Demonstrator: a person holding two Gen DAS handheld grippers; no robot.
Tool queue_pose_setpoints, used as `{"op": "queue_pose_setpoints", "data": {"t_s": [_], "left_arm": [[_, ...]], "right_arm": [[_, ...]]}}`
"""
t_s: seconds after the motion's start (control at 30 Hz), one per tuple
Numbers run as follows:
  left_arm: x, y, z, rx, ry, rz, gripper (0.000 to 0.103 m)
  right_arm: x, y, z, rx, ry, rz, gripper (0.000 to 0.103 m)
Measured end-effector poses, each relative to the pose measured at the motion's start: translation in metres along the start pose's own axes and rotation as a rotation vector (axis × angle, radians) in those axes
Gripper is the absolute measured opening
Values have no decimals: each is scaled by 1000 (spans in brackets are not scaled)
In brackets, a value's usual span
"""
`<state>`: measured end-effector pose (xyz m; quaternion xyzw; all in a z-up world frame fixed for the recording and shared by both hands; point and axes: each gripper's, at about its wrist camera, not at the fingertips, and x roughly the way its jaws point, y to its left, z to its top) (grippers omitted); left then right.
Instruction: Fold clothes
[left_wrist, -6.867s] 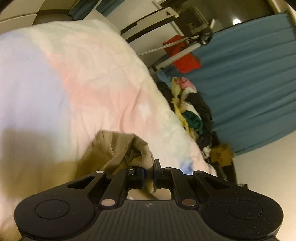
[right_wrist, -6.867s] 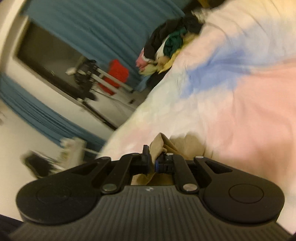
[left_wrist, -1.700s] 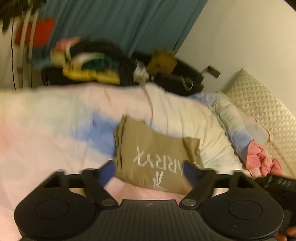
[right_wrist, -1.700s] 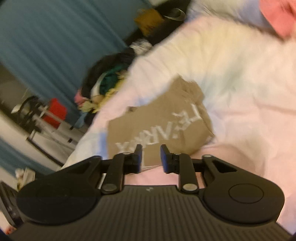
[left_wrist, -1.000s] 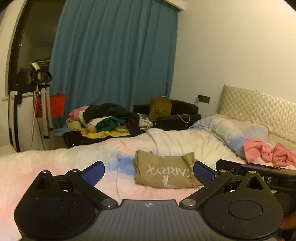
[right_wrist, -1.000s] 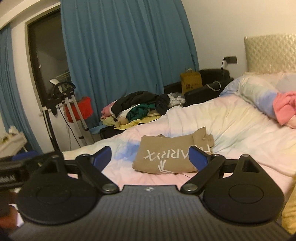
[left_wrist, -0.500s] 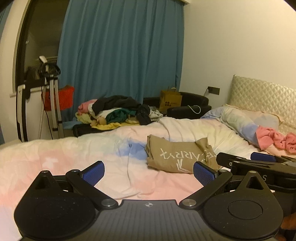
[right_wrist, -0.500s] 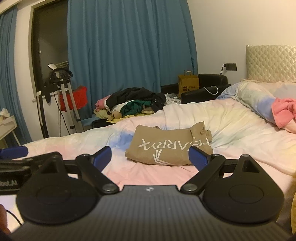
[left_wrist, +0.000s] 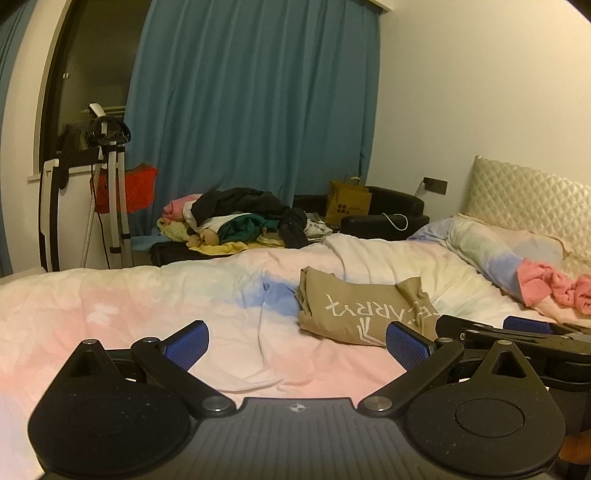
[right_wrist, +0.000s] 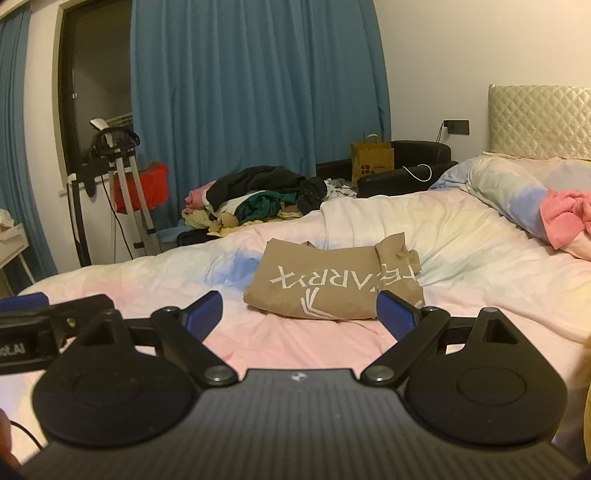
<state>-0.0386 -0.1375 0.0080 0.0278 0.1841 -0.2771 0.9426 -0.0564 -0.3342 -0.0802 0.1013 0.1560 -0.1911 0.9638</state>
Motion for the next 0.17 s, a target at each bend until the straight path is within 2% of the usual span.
{"op": "queue_pose_setpoints", "data": {"t_s": [0.17], "left_arm": [[0, -2, -1, 18, 12, 12, 103]], "right_arm": [[0, 3, 0, -13, 9, -13, 92]]}}
